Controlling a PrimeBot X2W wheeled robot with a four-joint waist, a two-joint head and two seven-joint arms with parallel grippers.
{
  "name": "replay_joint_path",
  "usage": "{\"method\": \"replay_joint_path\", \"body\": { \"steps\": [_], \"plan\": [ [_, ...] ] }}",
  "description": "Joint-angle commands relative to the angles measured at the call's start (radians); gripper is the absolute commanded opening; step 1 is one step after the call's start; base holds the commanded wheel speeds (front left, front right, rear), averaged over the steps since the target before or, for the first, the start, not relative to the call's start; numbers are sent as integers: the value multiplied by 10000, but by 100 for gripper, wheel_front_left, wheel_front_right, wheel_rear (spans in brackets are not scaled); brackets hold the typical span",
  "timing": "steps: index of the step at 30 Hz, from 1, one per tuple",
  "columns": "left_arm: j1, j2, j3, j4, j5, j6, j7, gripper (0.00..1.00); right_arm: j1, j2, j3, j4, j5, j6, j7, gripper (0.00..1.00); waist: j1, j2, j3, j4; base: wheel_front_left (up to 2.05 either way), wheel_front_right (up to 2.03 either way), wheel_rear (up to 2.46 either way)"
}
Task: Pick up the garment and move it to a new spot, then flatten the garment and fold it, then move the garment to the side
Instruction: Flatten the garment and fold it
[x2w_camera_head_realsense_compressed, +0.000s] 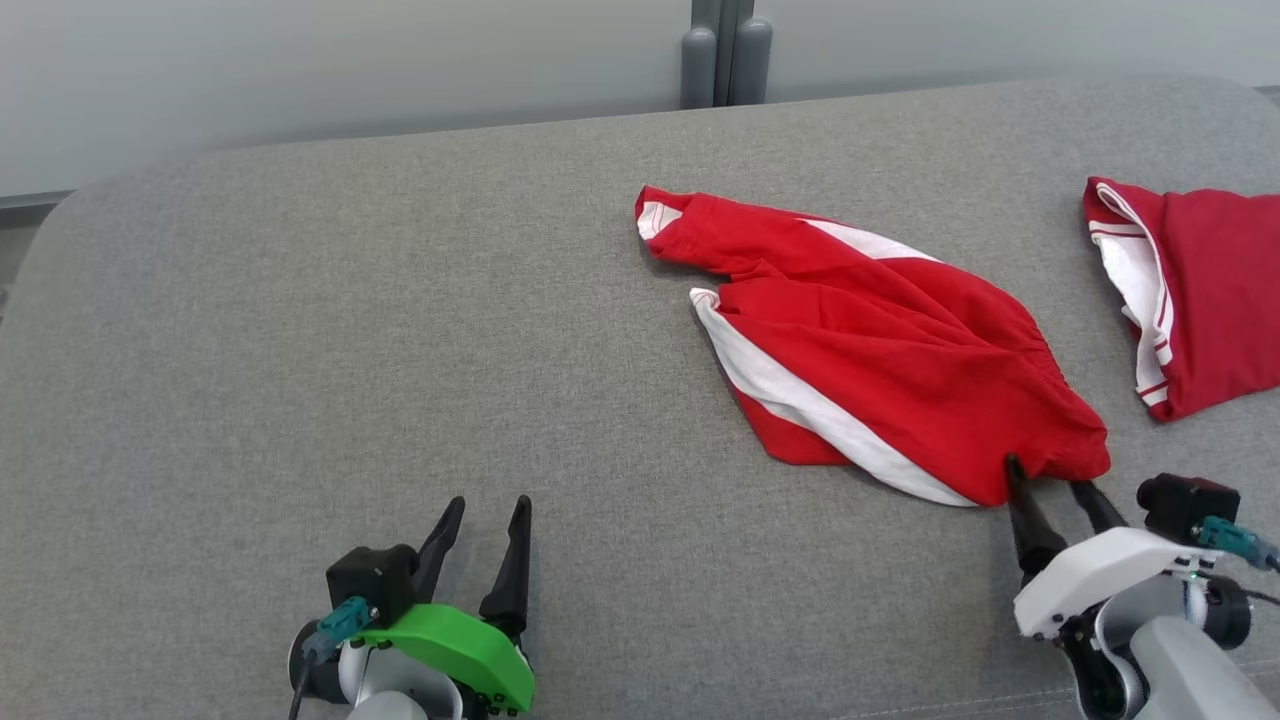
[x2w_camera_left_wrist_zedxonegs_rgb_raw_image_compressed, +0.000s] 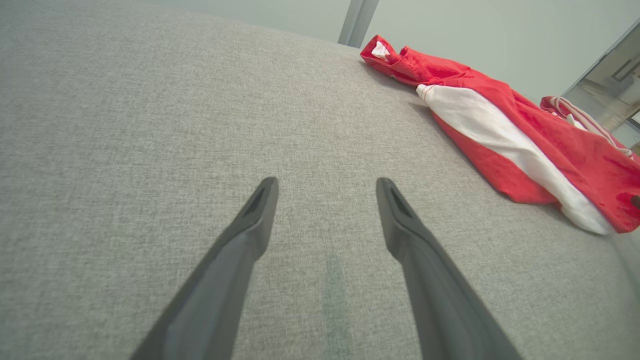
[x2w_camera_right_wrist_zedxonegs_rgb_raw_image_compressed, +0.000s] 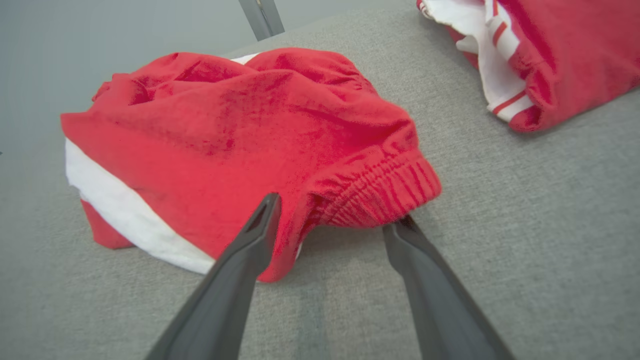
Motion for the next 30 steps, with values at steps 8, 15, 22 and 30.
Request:
{"method": "replay_joint_path", "body": {
  "steps": [8, 15, 22, 30],
  "plan": [
    [358, 50, 251, -49, 144, -73, 0, 100, 1702, -45, 898, -1555, 1415, -6, -25, 100, 0, -1, -347, -211, 0, 0, 0],
    [532, 49, 358, -63, 234, -93, 0, 100, 1992, -66, 927, -2510, 750, -6, -26, 100, 0, -1, -602, -210, 0, 0, 0],
    [489, 47, 186, -99, 113, -99, 0, 100, 1123, 78, 2096, -3203, -289, -8, -26, 100, 0, -1, -484, 315, 0, 0, 0],
    [131, 47, -332, -303, -104, -83, 2, 100, -1100, 293, 3178, -1223, -1202, -8, -26, 100, 0, -1, 31, 1737, 0, 0, 0]
  ]
}}
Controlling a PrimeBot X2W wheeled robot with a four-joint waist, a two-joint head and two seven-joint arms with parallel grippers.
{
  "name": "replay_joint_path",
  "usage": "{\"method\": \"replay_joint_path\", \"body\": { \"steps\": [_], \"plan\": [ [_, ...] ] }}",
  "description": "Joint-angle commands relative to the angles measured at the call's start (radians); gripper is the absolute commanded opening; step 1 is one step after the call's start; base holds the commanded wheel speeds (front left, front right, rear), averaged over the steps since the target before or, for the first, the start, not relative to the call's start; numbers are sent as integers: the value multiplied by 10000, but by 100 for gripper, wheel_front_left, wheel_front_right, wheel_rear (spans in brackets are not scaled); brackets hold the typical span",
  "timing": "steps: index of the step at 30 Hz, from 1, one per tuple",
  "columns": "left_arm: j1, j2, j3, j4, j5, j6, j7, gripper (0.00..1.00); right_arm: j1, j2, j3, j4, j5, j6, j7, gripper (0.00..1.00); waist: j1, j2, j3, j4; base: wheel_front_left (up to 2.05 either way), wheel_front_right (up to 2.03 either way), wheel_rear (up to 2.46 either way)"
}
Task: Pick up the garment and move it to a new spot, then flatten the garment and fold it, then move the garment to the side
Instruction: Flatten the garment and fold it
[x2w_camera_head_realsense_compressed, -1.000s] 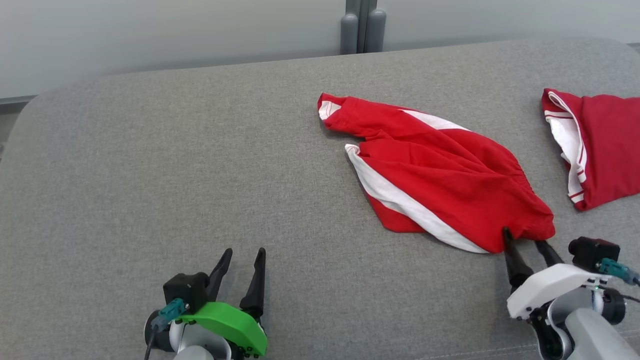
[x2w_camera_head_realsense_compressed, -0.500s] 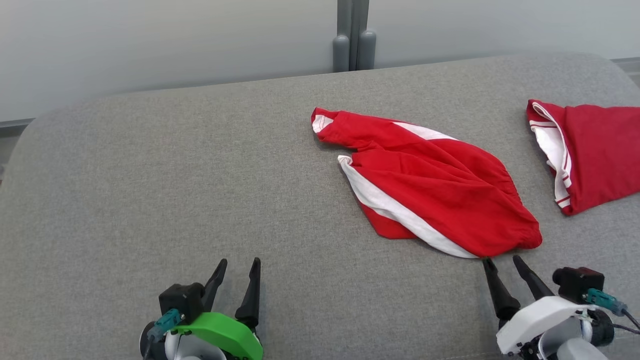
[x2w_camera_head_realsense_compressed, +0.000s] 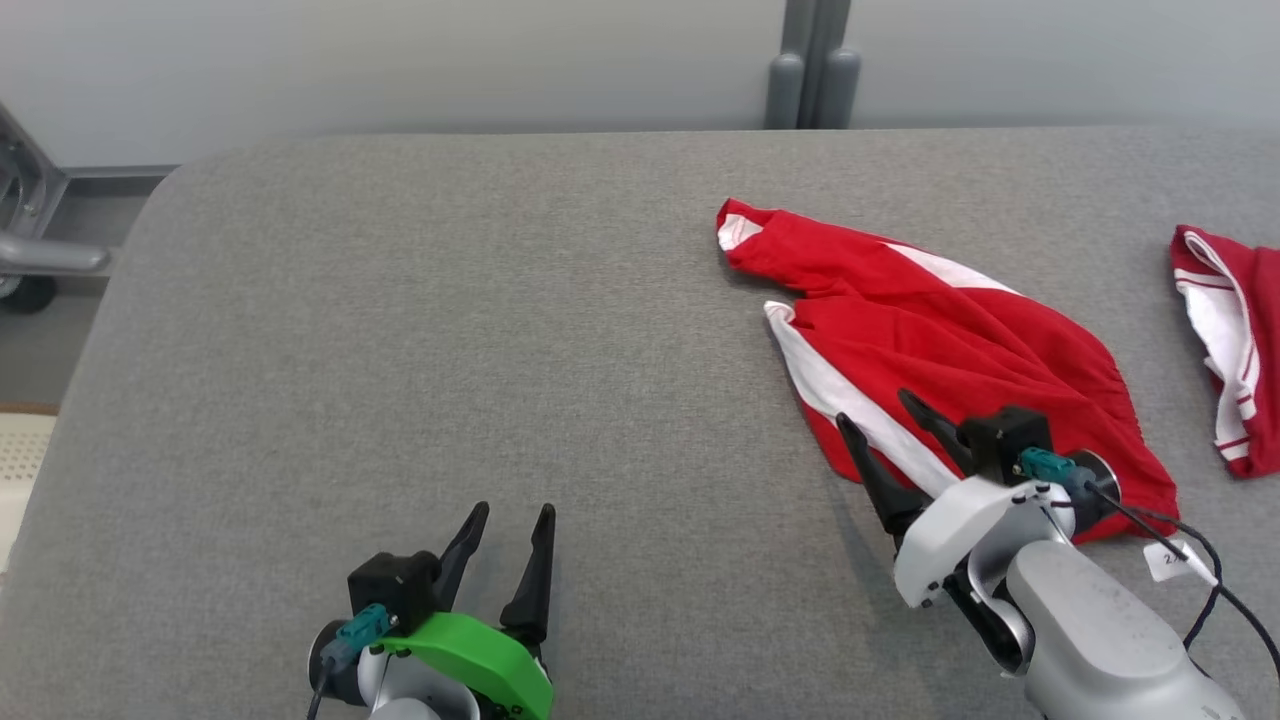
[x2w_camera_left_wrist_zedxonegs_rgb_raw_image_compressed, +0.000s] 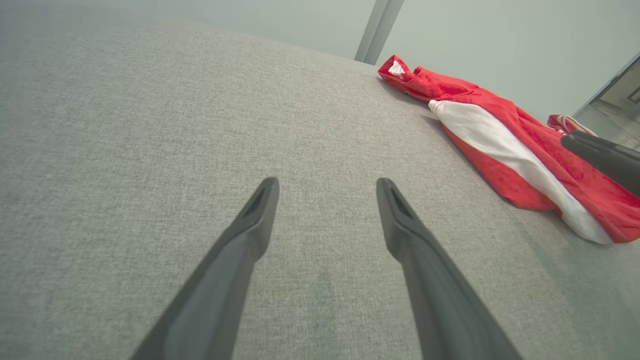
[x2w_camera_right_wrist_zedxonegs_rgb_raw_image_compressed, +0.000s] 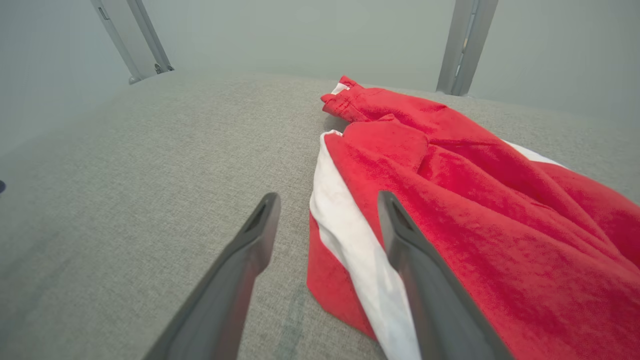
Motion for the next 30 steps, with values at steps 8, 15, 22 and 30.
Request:
{"method": "replay_joint_path", "body": {
  "steps": [8, 15, 22, 30],
  "plan": [
    [-293, 41, -251, -544, -70, 203, 1, 100, -1673, -96, -474, 2264, -1486, -3, -28, 100, 0, 0, 911, 1753, 0, 0, 0],
    [-212, 39, -271, -1016, 62, 339, 1, 100, -2368, 344, -1051, 4080, -2366, -3, -28, 0, 0, 0, 1127, 2121, 0, 0, 0],
    [-16, 39, -25, -1166, 191, 377, 1, 100, -2052, 660, -384, 1658, -1803, -3, -28, 0, 0, 0, 1014, 1974, 0, 0, 0],
    [-54, 41, -26, -1109, 180, 309, 1, 100, -1770, 147, 2139, -2140, 358, -16, -27, 0, 0, 0, 825, 1748, 0, 0, 0]
  ]
}}
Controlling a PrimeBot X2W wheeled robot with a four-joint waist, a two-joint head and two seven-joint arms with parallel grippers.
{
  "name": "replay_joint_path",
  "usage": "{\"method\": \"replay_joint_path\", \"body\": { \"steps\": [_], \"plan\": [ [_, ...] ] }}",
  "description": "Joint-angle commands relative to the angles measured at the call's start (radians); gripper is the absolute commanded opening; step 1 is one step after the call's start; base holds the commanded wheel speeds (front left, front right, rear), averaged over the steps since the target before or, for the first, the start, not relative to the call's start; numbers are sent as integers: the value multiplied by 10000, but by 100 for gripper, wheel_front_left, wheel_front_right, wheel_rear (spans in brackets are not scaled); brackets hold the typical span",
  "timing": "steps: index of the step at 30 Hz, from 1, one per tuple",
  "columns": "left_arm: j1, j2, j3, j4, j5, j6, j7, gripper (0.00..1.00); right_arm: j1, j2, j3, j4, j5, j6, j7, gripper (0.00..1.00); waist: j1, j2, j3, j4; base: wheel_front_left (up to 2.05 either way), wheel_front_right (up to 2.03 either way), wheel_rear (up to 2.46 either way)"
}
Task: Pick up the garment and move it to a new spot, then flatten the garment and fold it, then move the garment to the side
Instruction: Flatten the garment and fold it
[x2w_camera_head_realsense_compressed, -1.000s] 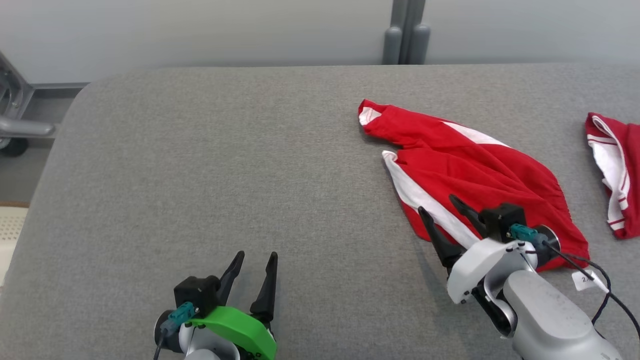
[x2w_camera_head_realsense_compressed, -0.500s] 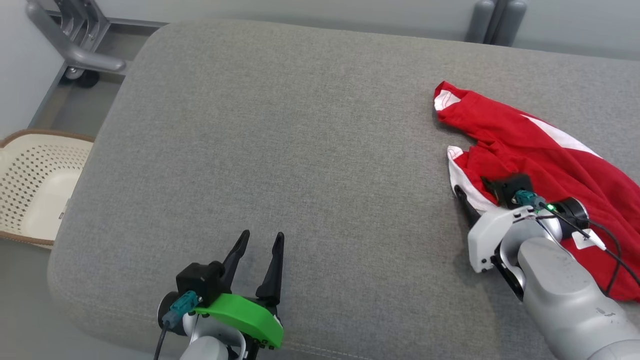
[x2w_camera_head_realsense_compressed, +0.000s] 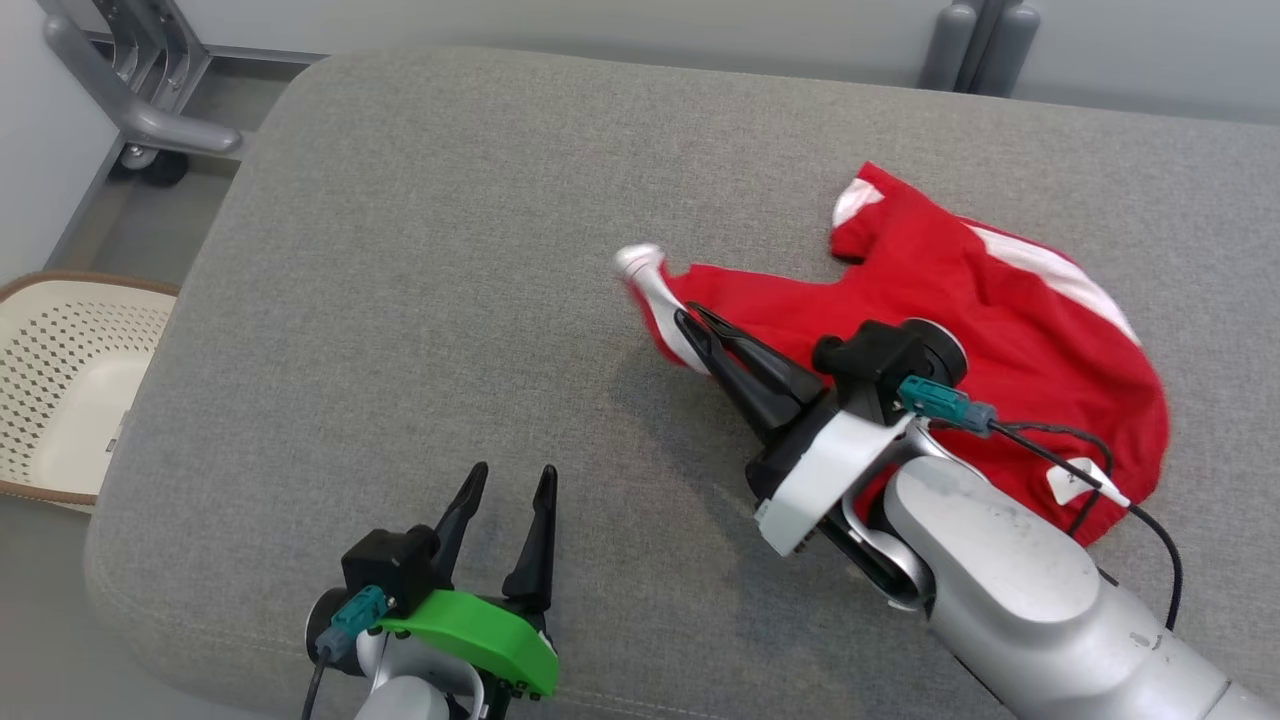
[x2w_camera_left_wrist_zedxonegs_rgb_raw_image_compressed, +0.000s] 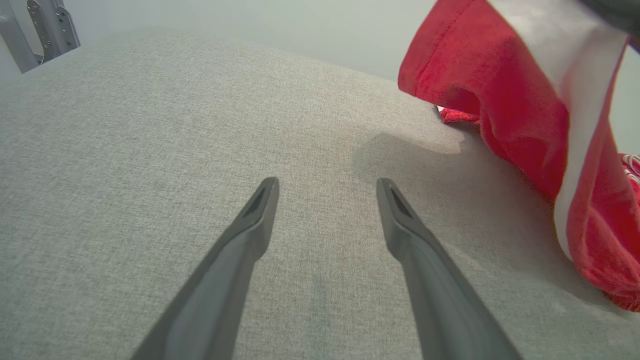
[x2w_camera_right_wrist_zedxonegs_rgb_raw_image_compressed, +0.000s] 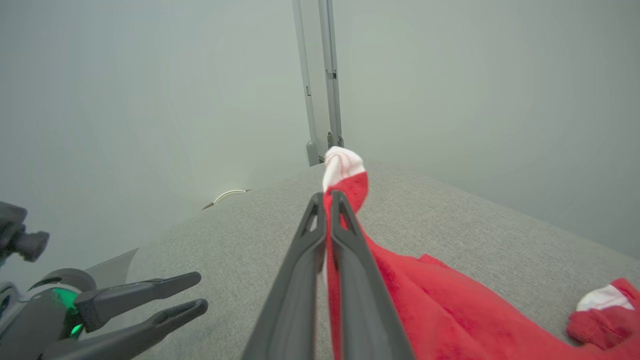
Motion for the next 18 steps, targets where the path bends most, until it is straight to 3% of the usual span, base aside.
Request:
{"method": "replay_joint_path", "body": {
  "steps": [1, 2, 3, 4, 10, 18],
  "plan": [
    [-37, 39, -10, 7, 4, -36, 1, 100, 196, -427, 124, -38, 344, -24, -25, 0, 0, 0, -9, -8, 0, 0, 0],
    [-47, 37, -20, 22, 3, -53, 1, 100, 288, -543, 616, -1, 734, -21, -22, 0, 0, 0, -14, 2, 0, 0, 0],
    [-46, 40, -23, 51, 12, -54, 1, 100, 265, -674, 1034, 196, 972, -20, -23, 43, 0, 0, -26, 10, 0, 0, 0],
    [-42, 39, -36, 75, 37, -60, 1, 100, 121, -754, 1402, 260, 1304, -20, -26, 100, 0, 0, -33, 19, 0, 0, 0],
    [-19, 37, 134, 191, 125, -18, 1, 100, 18, -1207, 1608, 273, 2531, -20, -26, 100, 0, 0, -85, -173, 0, 0, 0],
    [6, 39, 641, 472, 483, -21, 2, 100, 1148, -1351, -612, 536, 1995, -18, -25, 100, 0, 0, -422, -1287, 0, 0, 0]
  ]
}}
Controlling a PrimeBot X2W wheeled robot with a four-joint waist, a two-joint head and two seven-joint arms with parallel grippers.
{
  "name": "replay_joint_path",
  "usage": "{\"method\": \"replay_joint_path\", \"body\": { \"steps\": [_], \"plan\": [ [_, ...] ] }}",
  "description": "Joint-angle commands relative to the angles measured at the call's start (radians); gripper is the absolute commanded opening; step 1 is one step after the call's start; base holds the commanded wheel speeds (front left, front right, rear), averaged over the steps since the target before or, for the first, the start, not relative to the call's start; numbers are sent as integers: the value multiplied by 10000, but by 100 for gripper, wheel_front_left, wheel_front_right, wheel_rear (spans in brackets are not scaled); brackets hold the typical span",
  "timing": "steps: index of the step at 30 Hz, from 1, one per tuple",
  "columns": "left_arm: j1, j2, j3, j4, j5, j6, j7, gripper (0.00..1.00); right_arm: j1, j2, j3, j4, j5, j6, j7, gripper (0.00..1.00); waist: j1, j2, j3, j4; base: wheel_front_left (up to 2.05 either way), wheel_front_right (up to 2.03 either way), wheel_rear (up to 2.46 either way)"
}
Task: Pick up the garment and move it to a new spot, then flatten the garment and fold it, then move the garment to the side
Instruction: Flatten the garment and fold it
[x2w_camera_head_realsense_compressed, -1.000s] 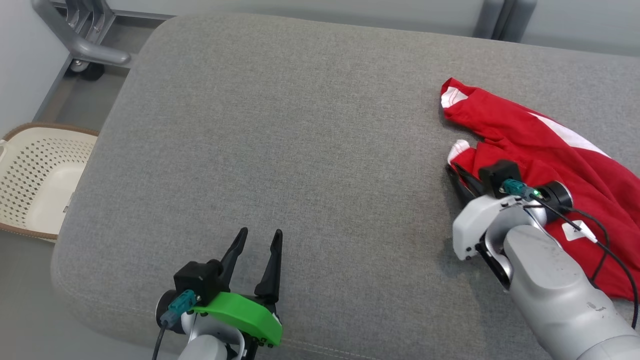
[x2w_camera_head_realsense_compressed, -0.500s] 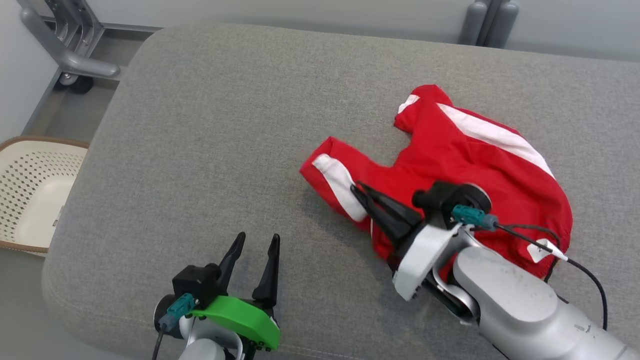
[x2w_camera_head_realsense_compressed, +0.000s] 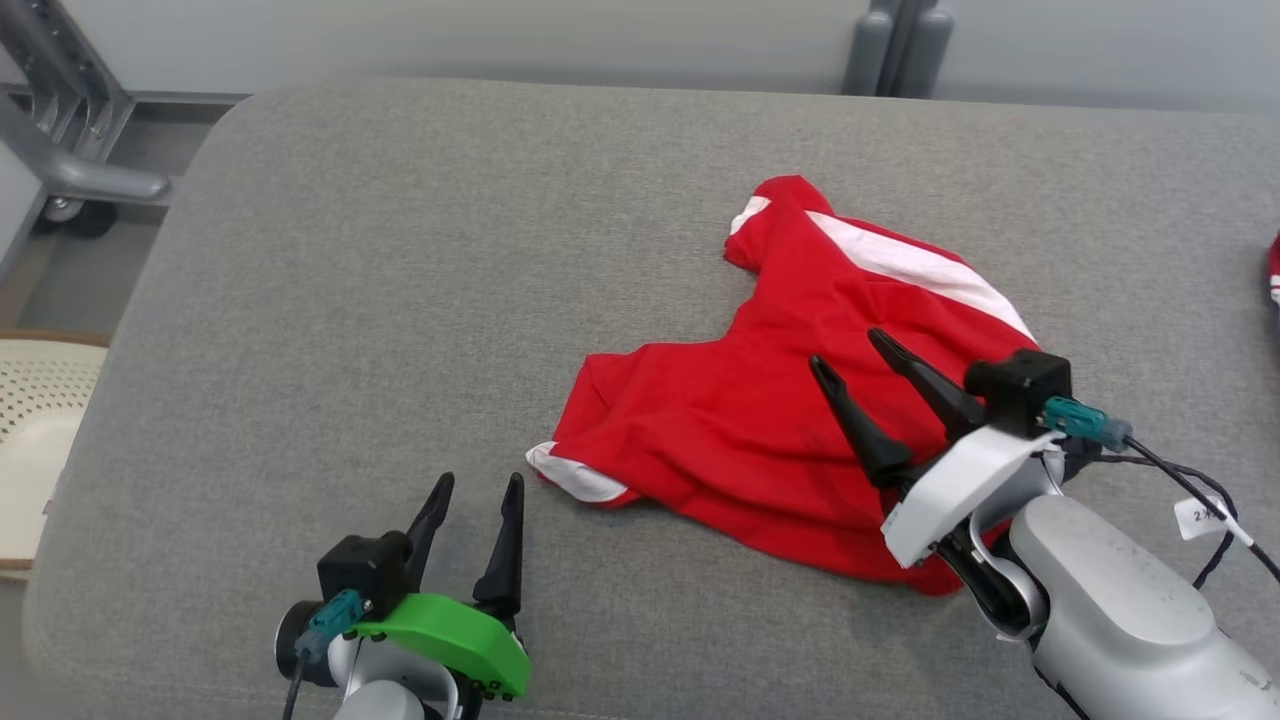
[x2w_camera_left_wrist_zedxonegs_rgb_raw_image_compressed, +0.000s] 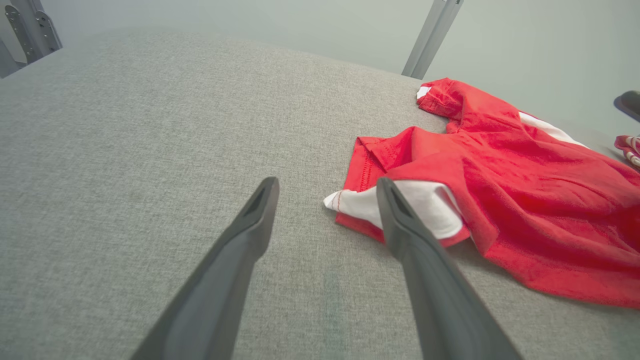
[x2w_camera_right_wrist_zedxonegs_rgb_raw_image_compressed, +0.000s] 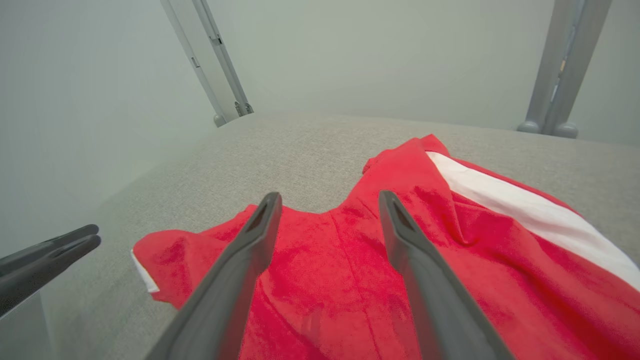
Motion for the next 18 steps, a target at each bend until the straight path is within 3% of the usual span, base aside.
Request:
{"method": "replay_joint_path", "body": {
  "steps": [1, 9, 18],
  "plan": [
    [-24, 37, 190, 120, 162, 9, 1, 100, 455, 93, -436, 145, -270, -9, -26, 100, 0, -1, -261, -788, 0, 0, 0],
    [-340, 39, 916, 479, 427, -43, 1, 100, 1662, 478, -2090, 786, -818, -7, -26, 100, 0, -1, -269, -1937, 0, 0, 0],
    [-472, 45, 623, 131, 292, -129, 1, 100, 1471, 718, -2430, 1286, -1519, -7, -26, 100, 0, -1, 59, -1774, 0, 0, 0]
  ]
}}
